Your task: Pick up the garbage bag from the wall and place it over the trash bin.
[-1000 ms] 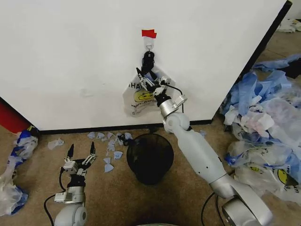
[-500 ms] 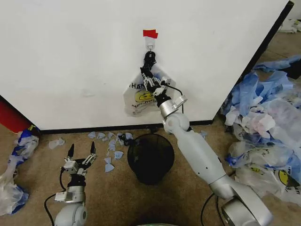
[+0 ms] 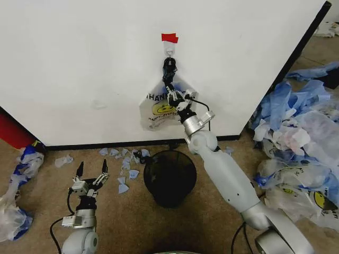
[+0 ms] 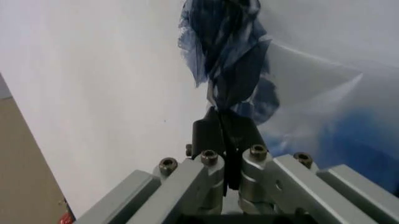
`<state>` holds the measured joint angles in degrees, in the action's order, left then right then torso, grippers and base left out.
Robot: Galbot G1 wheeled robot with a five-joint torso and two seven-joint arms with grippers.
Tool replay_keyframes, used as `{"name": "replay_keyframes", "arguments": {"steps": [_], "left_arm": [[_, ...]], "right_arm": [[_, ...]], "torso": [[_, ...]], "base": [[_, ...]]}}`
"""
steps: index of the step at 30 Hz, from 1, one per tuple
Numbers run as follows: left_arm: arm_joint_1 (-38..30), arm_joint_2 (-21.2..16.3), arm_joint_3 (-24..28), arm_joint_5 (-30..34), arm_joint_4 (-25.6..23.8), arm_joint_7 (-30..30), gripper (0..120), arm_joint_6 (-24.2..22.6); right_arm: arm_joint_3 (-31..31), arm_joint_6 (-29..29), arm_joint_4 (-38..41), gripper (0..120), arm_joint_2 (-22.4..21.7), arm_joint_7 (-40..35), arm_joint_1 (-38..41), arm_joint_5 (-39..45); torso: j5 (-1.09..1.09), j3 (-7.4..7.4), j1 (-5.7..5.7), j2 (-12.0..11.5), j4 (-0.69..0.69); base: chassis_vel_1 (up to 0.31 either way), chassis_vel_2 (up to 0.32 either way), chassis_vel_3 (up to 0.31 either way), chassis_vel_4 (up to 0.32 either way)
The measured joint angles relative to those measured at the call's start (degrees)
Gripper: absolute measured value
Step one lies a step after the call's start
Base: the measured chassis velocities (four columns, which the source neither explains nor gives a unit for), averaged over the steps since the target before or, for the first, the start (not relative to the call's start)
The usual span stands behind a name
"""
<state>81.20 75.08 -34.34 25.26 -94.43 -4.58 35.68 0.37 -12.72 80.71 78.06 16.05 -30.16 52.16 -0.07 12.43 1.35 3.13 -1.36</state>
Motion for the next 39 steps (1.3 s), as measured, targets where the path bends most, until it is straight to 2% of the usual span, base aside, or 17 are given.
{"name": "replay_keyframes", "arguments": {"steps": [15, 22, 39], "left_arm": [[-0.25, 0.08, 0.58, -0.23, -0.08, 0.07, 100, -0.05], [-0.29, 0.08, 0.67, -0.41, 0.12, 0.07, 100, -0.04], [-0.93, -0.04, 1.56, -0.48, 1.02, 0.02, 100, 0.31]], "right_arm": [[0.62, -0.04, 6.78, 0, -6.65, 0.26, -7.29, -1.49], [0.58, -0.07, 8.60, 0, -7.97, 0.30, -9.60, -2.05], [3.17, -2.08, 12.69, 0, -11.78, 1.50, -21.45, -4.76]], "torso": [[0.00, 0.00, 0.00, 0.00, 0.00], [0.00, 0.00, 0.00, 0.00, 0.00], [0.00, 0.00, 0.00, 0.00, 0.00]], "base": [[0.000, 0.000, 0.000, 0.000], [0.000, 0.000, 0.000, 0.000], [0.000, 0.000, 0.000, 0.000]]}}
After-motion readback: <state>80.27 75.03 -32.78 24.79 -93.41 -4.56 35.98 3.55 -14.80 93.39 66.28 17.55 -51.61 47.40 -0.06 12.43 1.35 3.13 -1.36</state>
